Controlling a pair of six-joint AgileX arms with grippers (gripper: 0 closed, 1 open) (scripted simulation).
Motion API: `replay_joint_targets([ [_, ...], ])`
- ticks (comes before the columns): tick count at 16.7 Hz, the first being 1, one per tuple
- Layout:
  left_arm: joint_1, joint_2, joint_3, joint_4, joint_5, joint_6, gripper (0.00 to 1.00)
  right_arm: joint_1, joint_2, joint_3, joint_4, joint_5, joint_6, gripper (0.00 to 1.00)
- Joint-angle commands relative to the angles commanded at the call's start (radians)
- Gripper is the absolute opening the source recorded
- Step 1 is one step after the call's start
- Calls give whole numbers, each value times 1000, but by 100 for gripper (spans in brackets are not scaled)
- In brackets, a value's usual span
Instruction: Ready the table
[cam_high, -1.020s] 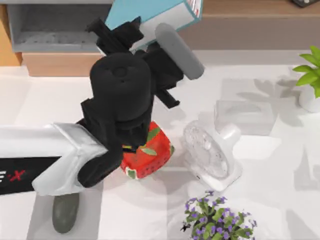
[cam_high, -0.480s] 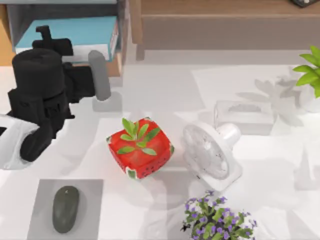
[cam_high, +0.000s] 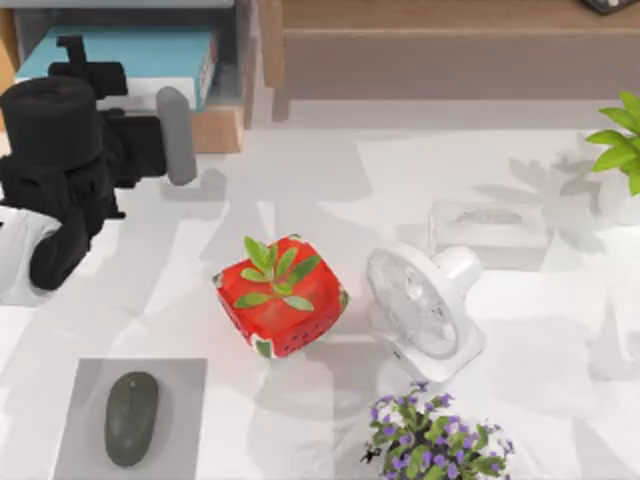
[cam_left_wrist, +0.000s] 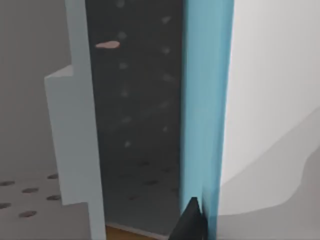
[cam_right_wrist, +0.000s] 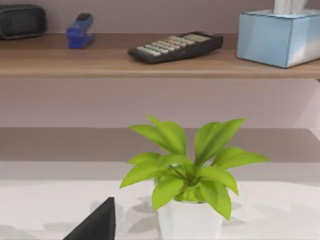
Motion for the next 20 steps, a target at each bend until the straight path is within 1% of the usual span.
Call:
replay_joint_targets([
  [3, -1, 4, 10, 0, 1, 0, 0, 0, 0, 0, 0, 0, 0, 100],
  [9, 22, 96, 111, -11, 21, 7, 0, 0, 0, 0, 0, 0, 0, 100],
  [13, 22, 103, 116, -12, 23, 6, 0, 0, 0, 0, 0, 0, 0, 100],
  [20, 22, 103, 116, -12, 23, 6, 53, 0, 0, 0, 0, 0, 0, 100],
])
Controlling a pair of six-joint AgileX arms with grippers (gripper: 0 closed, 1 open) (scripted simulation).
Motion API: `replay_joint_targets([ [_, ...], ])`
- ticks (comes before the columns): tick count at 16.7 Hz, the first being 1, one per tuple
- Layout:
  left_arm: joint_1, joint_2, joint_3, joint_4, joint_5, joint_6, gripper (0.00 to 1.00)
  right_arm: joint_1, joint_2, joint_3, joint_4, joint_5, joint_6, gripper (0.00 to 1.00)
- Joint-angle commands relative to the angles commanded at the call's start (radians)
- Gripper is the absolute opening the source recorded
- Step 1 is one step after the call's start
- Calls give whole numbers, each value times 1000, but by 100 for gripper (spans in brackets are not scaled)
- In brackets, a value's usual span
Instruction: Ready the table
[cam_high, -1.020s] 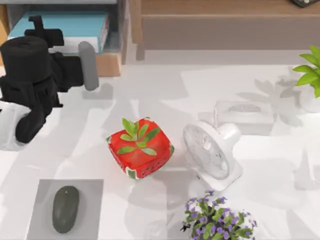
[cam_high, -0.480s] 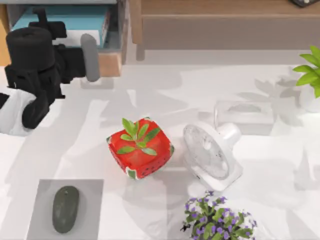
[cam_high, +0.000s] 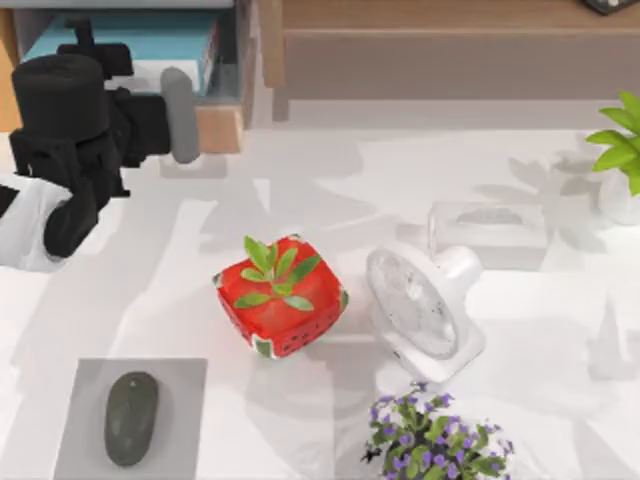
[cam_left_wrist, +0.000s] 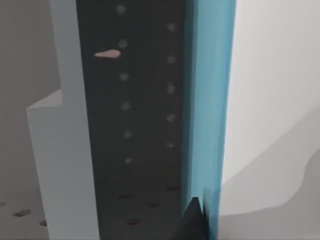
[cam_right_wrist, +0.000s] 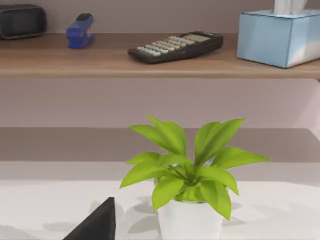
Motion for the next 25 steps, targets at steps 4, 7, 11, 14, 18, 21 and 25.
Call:
replay_joint_targets([
  [4, 0, 0, 0, 0, 0, 0, 83, 0, 0, 0, 0, 0, 0, 100],
  [7, 0, 0, 0, 0, 0, 0, 100, 0, 0, 0, 0, 0, 0, 100],
  [11, 0, 0, 0, 0, 0, 0, 100, 0, 0, 0, 0, 0, 0, 100],
  [14, 0, 0, 0, 0, 0, 0, 100, 0, 0, 0, 0, 0, 0, 100],
  [18, -4, -36, -33, 7, -5, -5, 100, 0, 0, 0, 0, 0, 0, 100],
  [21, -19, -98, -108, 25, -17, -12, 100, 0, 0, 0, 0, 0, 0, 100],
  [25, -35, -152, -201, 50, -35, -10, 100, 0, 0, 0, 0, 0, 0, 100],
])
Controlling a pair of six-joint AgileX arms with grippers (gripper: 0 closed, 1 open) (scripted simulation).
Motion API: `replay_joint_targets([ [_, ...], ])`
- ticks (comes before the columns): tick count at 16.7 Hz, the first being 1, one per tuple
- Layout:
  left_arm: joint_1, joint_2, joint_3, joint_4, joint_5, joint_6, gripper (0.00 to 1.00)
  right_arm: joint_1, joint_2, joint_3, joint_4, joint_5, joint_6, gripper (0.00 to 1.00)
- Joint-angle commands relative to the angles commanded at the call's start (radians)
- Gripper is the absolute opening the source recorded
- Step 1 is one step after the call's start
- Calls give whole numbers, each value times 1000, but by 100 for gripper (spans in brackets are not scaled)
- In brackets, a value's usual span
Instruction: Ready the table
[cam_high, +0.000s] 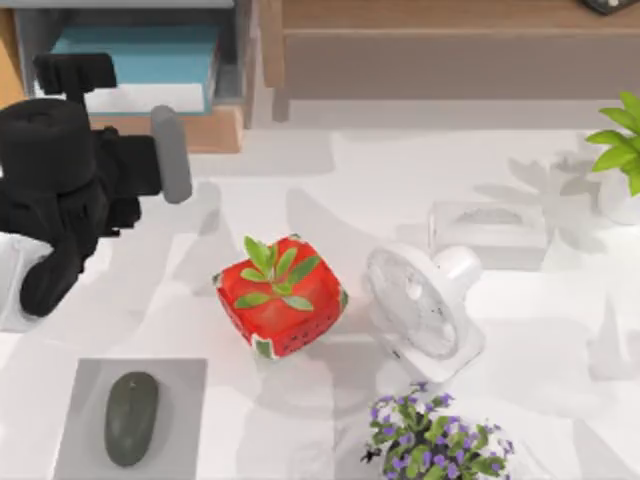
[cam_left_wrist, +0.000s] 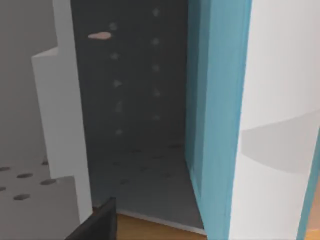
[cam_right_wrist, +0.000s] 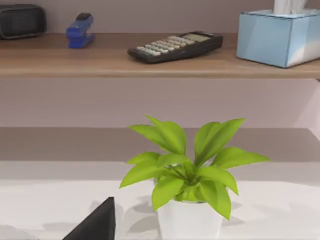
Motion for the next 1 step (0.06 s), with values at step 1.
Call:
replay_joint_targets([
  [1, -1, -1, -4, 0, -1, 0, 100, 0, 0, 0, 0, 0, 0, 100],
])
